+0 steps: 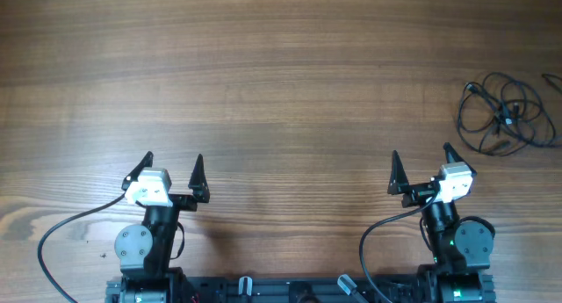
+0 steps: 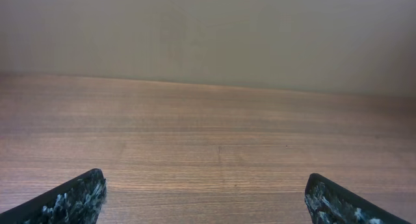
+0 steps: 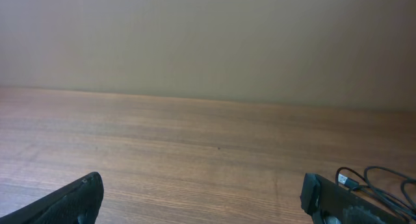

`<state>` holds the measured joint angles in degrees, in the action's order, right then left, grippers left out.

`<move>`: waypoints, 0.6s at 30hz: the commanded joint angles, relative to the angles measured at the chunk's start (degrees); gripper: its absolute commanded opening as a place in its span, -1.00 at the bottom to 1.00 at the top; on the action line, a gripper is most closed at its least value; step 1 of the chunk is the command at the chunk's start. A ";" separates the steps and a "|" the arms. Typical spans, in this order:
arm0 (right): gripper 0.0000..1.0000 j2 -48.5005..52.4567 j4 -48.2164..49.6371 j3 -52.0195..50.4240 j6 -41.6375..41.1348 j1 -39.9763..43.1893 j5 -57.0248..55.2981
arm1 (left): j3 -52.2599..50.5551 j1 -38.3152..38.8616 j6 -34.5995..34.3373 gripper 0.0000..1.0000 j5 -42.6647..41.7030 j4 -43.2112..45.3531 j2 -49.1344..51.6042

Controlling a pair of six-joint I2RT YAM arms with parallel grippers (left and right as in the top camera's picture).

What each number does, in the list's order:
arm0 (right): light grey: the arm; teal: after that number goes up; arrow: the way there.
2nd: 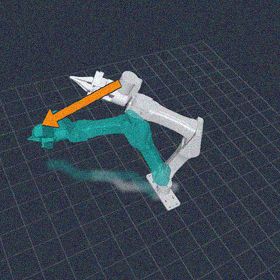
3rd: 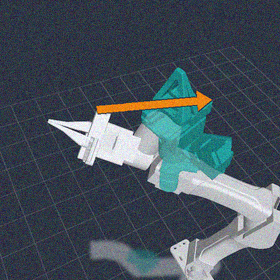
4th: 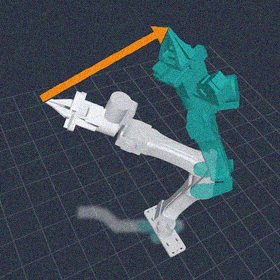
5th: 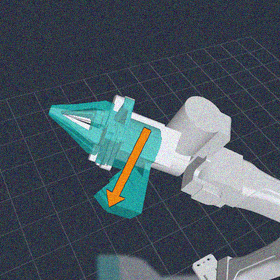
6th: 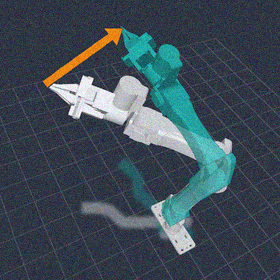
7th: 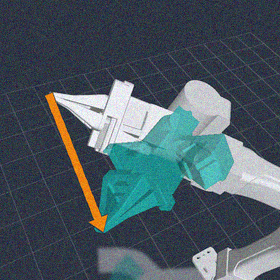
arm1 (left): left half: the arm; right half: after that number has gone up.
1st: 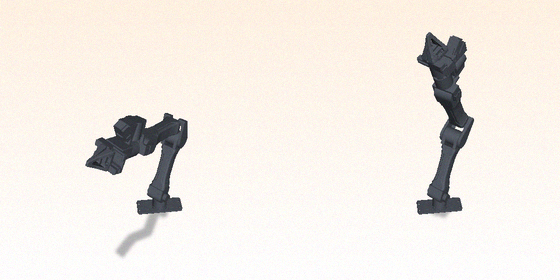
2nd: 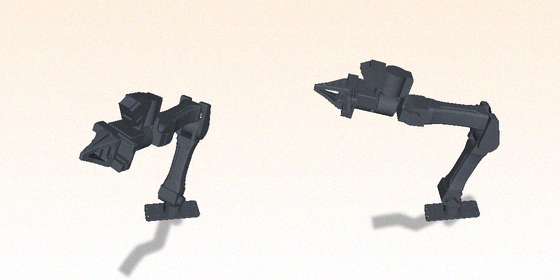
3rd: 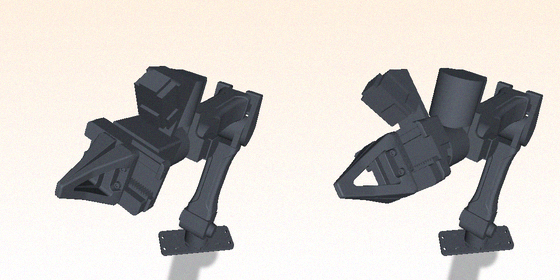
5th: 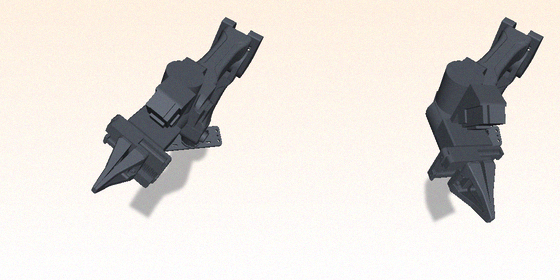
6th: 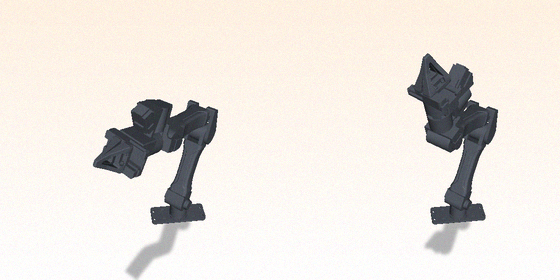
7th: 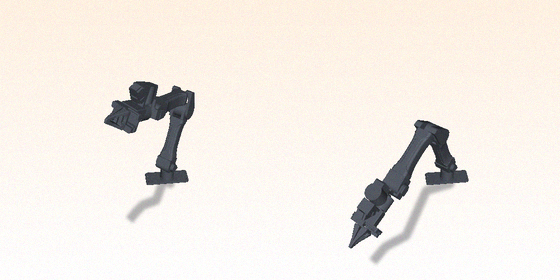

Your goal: Untangle cables

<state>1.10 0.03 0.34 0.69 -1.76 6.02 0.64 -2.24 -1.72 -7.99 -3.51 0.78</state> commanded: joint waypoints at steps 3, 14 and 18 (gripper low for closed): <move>1.00 -0.83 0.33 -0.04 -0.83 0.35 1.05 | -0.33 0.26 1.09 1.00 0.13 -0.20 -0.55; 1.00 -0.83 0.33 -0.04 -0.83 0.35 1.05 | -0.33 0.26 1.09 1.00 0.13 -0.22 -0.55; 0.97 -0.83 0.33 -0.04 -0.83 0.35 1.05 | -0.33 0.26 1.09 1.00 0.13 -0.20 -0.55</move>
<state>1.10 0.05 0.34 0.69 -1.76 6.02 0.64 -2.24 -1.56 -7.99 -3.51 0.78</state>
